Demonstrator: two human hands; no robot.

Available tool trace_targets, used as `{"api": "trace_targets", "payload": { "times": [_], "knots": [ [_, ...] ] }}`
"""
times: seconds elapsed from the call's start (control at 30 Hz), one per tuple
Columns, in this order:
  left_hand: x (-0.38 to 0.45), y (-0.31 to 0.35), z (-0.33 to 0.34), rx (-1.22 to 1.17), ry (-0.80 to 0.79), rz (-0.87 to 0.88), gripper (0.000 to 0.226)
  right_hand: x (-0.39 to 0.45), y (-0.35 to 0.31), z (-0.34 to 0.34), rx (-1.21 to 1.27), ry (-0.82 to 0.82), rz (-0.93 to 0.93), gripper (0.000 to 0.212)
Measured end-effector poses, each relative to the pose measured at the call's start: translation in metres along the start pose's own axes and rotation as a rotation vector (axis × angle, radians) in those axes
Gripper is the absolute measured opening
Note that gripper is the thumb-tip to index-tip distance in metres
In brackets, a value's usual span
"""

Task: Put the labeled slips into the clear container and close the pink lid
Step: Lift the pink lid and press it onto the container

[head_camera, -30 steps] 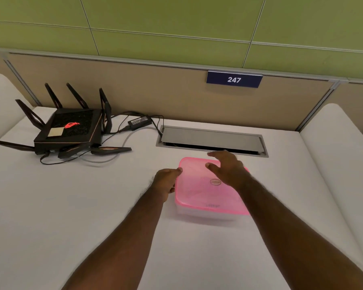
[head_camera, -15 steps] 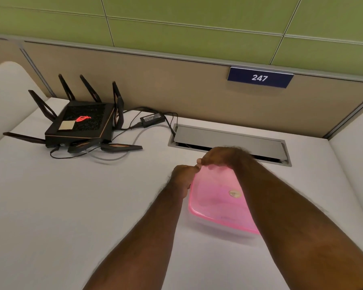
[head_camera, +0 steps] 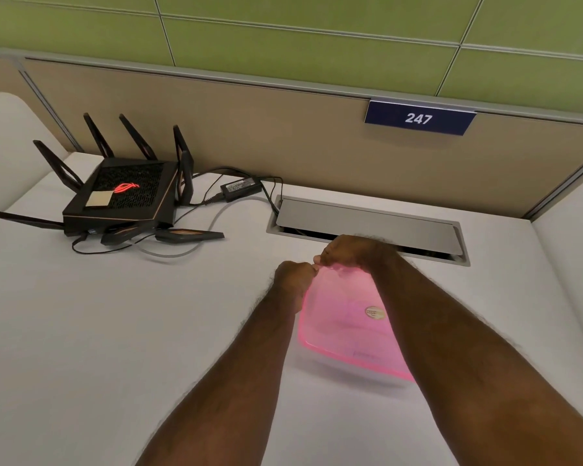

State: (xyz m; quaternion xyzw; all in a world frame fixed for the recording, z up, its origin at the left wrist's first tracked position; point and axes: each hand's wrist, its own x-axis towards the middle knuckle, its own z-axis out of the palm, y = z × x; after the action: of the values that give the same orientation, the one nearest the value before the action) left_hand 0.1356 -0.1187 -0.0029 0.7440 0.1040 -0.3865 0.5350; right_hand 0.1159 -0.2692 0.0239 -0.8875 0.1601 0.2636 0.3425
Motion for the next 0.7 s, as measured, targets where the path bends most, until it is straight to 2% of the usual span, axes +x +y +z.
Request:
{"api": "trace_targets", "payload": {
  "times": [0.07, 0.17, 0.23, 0.33, 0.4, 0.47, 0.6, 0.63, 0.7],
  "knots": [
    [0.000, 0.000, 0.001, -0.004, -0.005, -0.009, 0.020, -0.001, 0.002, -0.001, -0.044, 0.027, -0.007, 0.051],
    [0.003, -0.001, 0.001, 0.007, -0.009, 0.005, 0.021, -0.007, 0.003, -0.004, -0.050, 0.032, -0.001, 0.043],
    [0.004, -0.003, 0.003, 0.028, -0.001, 0.043, 0.028, -0.011, 0.003, -0.002, 0.014, 0.066, -0.027, 0.045],
    [-0.005, -0.009, 0.002, 0.082, 0.016, 0.125, 0.033, -0.024, 0.010, 0.009, -0.018, 0.197, -0.090, 0.053],
    [-0.015, -0.016, -0.005, 0.110, -0.019, 0.189, 0.031, -0.038, 0.031, 0.017, -0.039, 0.337, -0.064, 0.044],
    [-0.028, -0.029, -0.017, 0.100, -0.088, 0.210, 0.026, -0.063, 0.059, 0.031, 0.014, 0.517, 0.060, 0.037],
    [-0.051, -0.058, -0.044, 0.008, -0.259, 0.136, 0.025, -0.140, 0.112, 0.068, 0.118, 0.794, 0.472, 0.058],
    [-0.054, -0.063, -0.049, -0.013, -0.291, 0.125, 0.025, -0.160, 0.121, 0.079, 0.212, 0.826, 0.533, 0.065],
    [-0.058, -0.070, -0.055, -0.049, -0.326, 0.108, 0.025, -0.190, 0.135, 0.100, 0.493, 0.795, 0.542, 0.070]
  ]
}}
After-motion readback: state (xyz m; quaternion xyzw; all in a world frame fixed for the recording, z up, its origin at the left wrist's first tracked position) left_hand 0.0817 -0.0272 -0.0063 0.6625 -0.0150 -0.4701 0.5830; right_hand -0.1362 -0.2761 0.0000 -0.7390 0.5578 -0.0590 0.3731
